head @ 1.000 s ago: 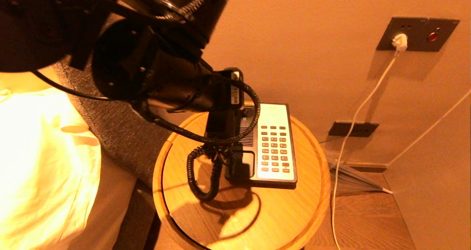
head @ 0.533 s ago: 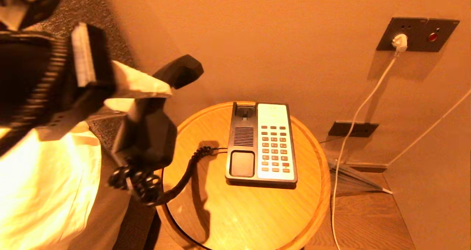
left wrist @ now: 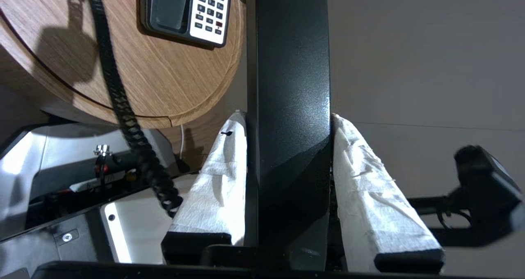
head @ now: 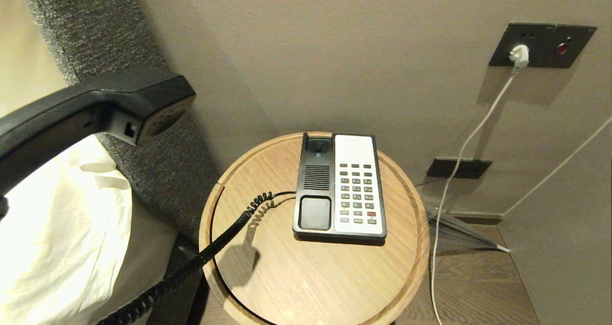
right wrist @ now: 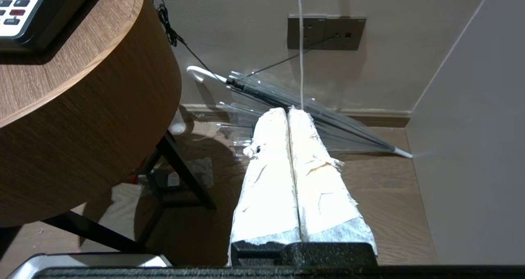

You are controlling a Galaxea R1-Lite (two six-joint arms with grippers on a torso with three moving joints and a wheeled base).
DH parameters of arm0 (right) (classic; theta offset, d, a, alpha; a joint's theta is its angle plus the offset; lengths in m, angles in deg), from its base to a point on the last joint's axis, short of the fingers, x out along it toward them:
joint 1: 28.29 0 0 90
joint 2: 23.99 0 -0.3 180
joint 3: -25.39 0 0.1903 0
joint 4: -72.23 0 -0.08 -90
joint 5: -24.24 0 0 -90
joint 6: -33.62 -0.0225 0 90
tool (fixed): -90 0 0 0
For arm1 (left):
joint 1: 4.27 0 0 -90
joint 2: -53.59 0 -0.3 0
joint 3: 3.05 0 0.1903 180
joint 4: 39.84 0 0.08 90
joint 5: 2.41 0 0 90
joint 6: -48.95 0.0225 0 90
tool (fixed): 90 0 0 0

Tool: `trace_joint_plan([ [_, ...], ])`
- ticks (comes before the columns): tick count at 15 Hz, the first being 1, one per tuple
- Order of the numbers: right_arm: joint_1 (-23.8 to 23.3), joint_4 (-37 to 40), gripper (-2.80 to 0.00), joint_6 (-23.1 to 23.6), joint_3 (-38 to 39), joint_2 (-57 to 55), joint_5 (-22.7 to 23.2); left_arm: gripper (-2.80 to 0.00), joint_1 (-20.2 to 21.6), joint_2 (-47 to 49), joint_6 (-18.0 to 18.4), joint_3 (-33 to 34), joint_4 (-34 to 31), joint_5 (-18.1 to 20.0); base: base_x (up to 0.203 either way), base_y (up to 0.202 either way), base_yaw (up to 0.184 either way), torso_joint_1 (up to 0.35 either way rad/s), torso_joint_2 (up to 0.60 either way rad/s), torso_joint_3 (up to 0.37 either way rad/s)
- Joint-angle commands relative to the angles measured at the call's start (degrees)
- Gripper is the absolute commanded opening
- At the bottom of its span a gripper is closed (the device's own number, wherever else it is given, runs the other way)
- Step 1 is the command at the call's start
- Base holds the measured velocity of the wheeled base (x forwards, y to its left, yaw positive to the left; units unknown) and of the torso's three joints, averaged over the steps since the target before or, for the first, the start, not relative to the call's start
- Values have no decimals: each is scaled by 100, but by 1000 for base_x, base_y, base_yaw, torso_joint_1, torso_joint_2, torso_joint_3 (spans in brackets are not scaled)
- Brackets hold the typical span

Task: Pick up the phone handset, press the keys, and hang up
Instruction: Dial the number

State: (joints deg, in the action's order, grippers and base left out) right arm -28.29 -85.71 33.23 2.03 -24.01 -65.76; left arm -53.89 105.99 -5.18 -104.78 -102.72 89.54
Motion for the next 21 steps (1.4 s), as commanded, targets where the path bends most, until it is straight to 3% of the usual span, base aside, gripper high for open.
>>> trace_joint_plan([
  [1, 0, -26, -280, 89, 59, 2, 36, -280, 5, -165, -21, 26, -20, -27, 0, 0, 0, 0, 0, 0],
  [15, 0, 41, -280, 188, -49, 2, 89, -280, 45, -291, 152, 43, -168, -317, 0, 0, 0, 0, 0, 0],
  [18, 0, 527, -280, 183, -1185, 2, 267, -280, 40, -300, 263, -4, -186, -396, 0, 0, 0, 0, 0, 0],
  [21, 0, 2146, -280, 163, -3316, 2, 778, -280, 40, -352, 263, 12, -179, -388, 0, 0, 0, 0, 0, 0],
])
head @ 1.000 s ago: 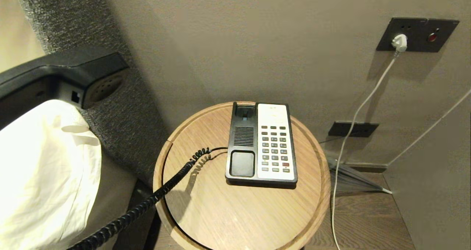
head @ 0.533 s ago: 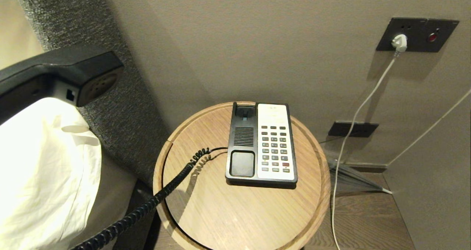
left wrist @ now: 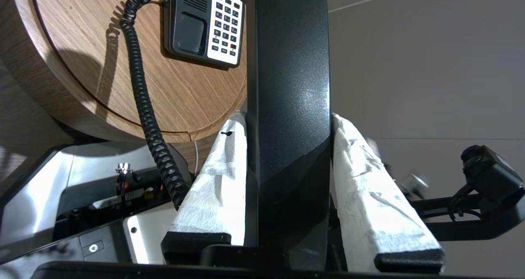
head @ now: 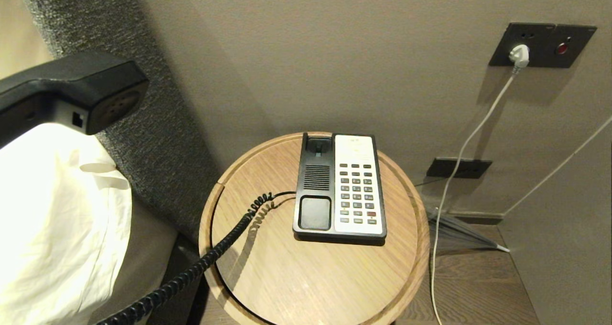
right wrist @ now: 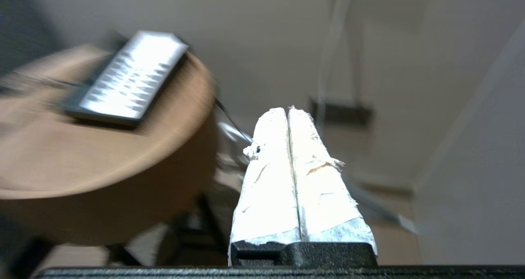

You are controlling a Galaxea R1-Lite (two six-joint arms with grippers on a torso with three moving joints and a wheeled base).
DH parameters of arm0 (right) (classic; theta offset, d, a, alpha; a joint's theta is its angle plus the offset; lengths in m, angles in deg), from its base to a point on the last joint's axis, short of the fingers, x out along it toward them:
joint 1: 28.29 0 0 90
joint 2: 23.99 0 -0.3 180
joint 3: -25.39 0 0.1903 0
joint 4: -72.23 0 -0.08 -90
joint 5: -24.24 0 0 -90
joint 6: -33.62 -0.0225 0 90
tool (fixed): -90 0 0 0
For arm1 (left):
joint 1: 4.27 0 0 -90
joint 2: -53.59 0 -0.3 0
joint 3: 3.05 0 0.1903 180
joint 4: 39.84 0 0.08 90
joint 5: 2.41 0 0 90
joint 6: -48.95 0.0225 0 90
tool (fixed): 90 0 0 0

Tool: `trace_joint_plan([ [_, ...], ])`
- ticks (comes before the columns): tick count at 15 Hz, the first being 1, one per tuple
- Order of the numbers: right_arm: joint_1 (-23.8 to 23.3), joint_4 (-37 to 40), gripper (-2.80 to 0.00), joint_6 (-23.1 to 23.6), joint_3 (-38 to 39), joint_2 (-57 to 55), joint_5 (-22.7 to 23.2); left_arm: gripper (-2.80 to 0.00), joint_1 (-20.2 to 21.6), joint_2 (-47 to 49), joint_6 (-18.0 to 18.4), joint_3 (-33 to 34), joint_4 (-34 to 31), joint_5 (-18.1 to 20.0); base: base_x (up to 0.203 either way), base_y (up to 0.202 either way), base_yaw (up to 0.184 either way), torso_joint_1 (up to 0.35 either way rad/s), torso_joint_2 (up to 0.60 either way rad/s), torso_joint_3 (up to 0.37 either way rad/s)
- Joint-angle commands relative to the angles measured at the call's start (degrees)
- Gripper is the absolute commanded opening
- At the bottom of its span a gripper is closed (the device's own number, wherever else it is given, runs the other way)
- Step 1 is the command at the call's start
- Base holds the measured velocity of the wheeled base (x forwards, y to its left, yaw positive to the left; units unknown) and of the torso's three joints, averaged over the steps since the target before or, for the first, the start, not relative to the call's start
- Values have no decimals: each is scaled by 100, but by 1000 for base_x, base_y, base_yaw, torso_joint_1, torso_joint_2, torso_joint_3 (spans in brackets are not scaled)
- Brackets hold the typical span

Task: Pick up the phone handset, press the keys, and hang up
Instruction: Dial the number

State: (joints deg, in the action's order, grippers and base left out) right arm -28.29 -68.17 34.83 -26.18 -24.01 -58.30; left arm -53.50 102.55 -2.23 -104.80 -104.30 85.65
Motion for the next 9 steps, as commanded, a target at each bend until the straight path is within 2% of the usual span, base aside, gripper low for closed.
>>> trace_joint_plan([
  [1, 0, 827, -280, -3, -1069, 2, 272, -280, 1, -25, -32, 34, -21, 1, 0, 0, 0, 0, 0, 0],
  [2, 0, 1114, -280, -36, -1490, -38, 525, -280, 1, -16, -25, 24, -21, 1, 0, 0, 0, 0, 0, 0],
  [4, 0, 1045, -280, -452, -2037, -639, 735, -280, 1, -16, -20, 31, -18, 6, 0, 0, 0, 0, 0, 0],
  [6, -21, 842, -280, -897, -2507, -1903, 1125, -280, -5, 42, -6, 60, -5, 23, 0, 0, 0, 0, 0, 0],
  [9, -19, 513, -280, -1133, -2417, -3864, 2095, -280, -8, 152, -5, 58, 5, 25, 0, 0, 0, 0, 0, 0],
])
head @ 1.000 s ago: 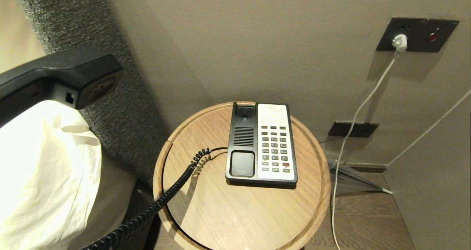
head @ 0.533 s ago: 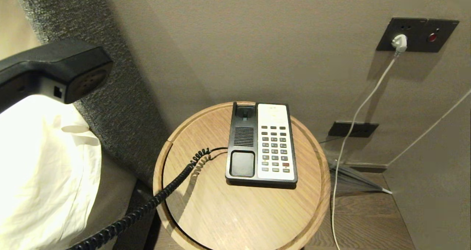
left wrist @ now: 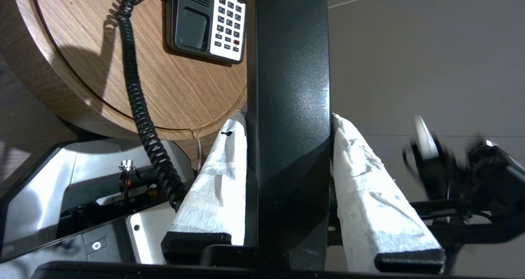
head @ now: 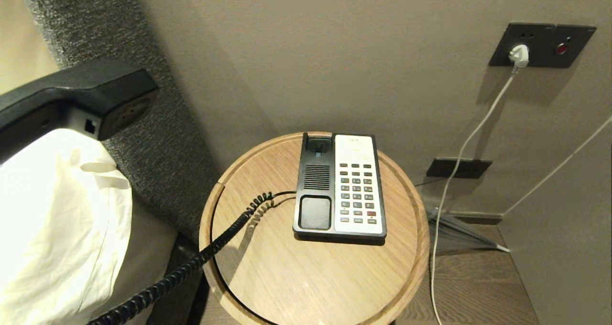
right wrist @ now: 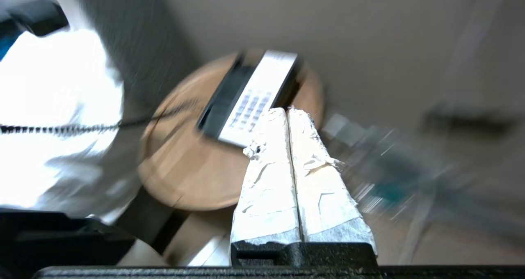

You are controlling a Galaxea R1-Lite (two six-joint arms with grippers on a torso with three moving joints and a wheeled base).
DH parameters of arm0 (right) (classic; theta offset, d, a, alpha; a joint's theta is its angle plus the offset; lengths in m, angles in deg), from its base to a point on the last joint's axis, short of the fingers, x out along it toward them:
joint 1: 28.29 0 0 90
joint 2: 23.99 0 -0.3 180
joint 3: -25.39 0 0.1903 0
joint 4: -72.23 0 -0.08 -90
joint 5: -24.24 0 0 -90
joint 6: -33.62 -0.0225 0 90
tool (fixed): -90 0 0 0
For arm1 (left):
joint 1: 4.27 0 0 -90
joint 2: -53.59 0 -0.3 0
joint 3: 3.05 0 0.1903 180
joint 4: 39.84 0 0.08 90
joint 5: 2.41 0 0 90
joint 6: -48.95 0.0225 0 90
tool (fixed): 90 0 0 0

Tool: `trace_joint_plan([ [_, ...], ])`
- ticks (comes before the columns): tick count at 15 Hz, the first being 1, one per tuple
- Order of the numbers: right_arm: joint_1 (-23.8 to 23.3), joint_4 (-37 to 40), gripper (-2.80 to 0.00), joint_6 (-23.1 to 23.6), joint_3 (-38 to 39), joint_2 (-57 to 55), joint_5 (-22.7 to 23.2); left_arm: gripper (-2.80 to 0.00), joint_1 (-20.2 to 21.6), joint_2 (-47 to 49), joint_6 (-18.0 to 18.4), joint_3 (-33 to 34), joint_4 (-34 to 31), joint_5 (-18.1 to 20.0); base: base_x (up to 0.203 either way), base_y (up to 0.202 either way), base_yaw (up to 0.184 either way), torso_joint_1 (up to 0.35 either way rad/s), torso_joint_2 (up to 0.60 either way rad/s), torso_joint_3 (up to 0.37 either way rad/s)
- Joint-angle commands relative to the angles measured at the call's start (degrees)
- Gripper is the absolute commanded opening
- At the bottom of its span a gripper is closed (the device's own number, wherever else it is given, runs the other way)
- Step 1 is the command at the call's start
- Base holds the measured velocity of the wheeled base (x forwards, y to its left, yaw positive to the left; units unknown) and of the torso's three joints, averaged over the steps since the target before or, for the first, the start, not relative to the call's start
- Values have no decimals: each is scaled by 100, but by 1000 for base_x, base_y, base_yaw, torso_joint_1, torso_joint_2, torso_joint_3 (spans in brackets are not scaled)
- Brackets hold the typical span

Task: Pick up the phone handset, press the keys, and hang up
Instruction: Dial the number

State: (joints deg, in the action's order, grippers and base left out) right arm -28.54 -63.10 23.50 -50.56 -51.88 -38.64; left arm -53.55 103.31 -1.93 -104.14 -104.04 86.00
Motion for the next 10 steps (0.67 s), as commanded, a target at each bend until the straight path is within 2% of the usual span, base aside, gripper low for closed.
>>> trace_joint_plan([
  [1, 36, -258, -280, -44, 194, -1694, 326, -280, -3, 119, -33, -46, -17, -4, 0, 0, 0, 0, 0, 0],
  [3, 192, -1004, -280, -171, 439, -2896, 469, -280, -3, 177, -35, -23, -6, -32, 0, 0, 0, 0, 0, 0],
  [4, 396, -1472, -280, -258, 519, -3465, 303, -280, 1, 196, -35, 7, 22, -17, 0, 0, 0, 0, 0, 0],
  [5, 715, -2079, -280, -396, 583, -3995, -1, -280, -3, 189, -32, 80, 23, -21, 0, 0, 0, 0, 0, 0],
  [7, 1688, -3147, -280, -706, 637, -4631, -681, -280, -3, 236, -27, 44, 32, -25, 0, 0, 0, 0, 0, 0],
  [9, 2660, -3675, -280, -900, 674, -5048, -1598, -280, -3, 258, -36, 38, 23, -16, 0, 0, 0, 0, 0, 0],
  [10, 2941, -3868, -280, -1025, 727, -5214, -1973, -280, -1, 250, -37, 38, 23, -15, 0, 0, 0, 0, 0, 0],
])
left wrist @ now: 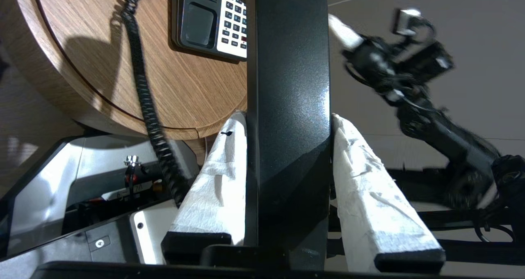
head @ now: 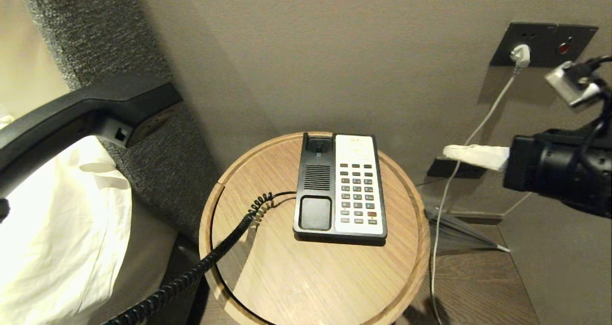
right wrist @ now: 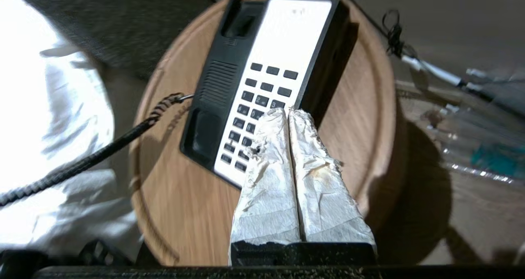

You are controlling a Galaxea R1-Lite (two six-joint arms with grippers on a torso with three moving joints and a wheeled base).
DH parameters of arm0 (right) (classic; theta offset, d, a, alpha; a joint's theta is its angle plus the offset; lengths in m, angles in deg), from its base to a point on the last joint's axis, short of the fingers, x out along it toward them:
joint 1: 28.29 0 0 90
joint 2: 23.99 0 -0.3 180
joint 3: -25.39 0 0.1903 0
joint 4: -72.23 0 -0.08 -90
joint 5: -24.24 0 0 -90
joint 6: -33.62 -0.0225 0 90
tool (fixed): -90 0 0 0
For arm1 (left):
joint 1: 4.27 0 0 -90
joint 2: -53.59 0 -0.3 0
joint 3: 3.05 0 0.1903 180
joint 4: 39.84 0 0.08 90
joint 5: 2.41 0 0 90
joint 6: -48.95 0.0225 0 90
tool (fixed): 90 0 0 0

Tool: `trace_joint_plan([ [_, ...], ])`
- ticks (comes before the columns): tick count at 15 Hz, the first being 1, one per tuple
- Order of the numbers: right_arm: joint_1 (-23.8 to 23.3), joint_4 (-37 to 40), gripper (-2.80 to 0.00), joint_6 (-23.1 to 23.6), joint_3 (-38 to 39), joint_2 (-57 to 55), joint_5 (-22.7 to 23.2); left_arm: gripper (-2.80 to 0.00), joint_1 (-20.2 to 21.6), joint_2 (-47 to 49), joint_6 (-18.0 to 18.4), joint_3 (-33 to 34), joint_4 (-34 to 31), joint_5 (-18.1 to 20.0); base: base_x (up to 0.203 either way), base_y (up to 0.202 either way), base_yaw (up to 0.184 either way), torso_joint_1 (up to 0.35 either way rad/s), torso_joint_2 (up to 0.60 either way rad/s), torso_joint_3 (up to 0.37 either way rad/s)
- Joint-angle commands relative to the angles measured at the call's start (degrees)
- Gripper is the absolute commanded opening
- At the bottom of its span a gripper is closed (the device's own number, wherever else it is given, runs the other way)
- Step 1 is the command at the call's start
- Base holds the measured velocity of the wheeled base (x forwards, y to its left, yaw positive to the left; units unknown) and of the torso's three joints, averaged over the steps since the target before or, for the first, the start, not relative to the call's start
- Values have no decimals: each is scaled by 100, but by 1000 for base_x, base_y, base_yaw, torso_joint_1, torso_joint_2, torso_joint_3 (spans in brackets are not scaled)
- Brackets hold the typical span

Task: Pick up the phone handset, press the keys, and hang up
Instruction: Dial the number

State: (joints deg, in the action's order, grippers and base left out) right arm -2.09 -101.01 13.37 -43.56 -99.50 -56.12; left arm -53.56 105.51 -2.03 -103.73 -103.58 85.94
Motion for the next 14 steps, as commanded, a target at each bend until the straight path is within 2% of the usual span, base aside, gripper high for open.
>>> trace_joint_plan([
  [1, 414, -277, -280, -115, 70, -634, -393, -280, 7, 29, -35, 6, -15, 12, 0, 0, 0, 0, 0, 0],
  [5, 572, -1061, -280, -119, 146, -1181, -747, -280, -1, 10, -29, 24, -25, 11, 0, 0, 0, 0, 0, 0],
  [9, 774, -1190, -280, -119, 135, -1553, -817, -280, 7, 8, -30, 76, -14, 7, 0, 0, 0, 0, 0, 0],
  [14, 980, -1707, -280, -111, 118, -2012, -1029, -280, 7, -10, -26, 102, -5, -10, 0, 0, 0, 0, 0, 0],
])
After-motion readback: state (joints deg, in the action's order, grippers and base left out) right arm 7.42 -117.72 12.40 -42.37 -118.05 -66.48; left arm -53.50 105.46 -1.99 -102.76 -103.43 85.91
